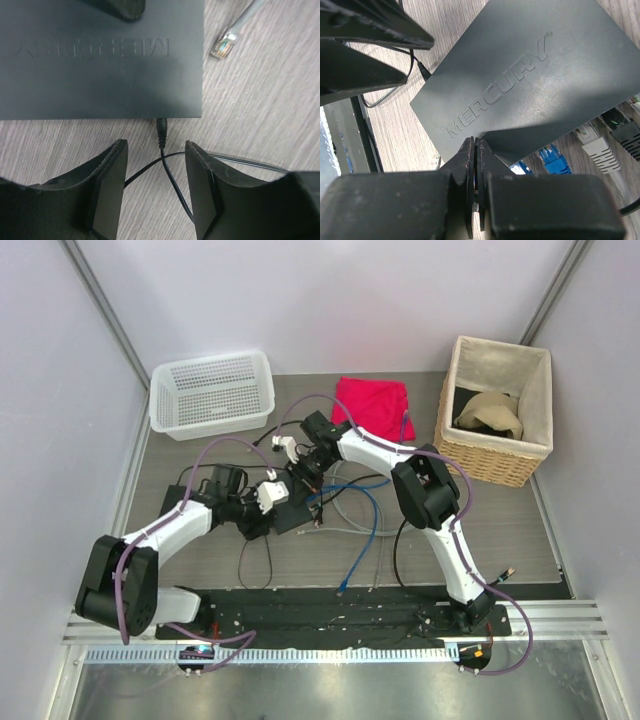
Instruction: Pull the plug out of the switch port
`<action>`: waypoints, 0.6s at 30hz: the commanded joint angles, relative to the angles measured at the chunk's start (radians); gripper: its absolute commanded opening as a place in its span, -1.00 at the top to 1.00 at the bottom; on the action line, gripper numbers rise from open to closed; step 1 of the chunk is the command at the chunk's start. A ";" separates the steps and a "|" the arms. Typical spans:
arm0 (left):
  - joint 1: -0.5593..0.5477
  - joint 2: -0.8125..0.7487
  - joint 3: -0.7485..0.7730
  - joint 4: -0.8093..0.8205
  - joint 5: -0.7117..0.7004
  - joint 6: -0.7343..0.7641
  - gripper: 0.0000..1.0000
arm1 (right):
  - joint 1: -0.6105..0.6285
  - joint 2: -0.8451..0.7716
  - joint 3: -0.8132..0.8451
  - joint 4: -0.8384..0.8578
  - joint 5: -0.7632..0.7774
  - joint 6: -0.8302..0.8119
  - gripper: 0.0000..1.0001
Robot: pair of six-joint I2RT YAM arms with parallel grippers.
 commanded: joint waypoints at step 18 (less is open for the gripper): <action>-0.059 0.047 -0.078 0.240 -0.024 -0.024 0.25 | 0.015 0.063 -0.020 -0.055 0.118 -0.023 0.93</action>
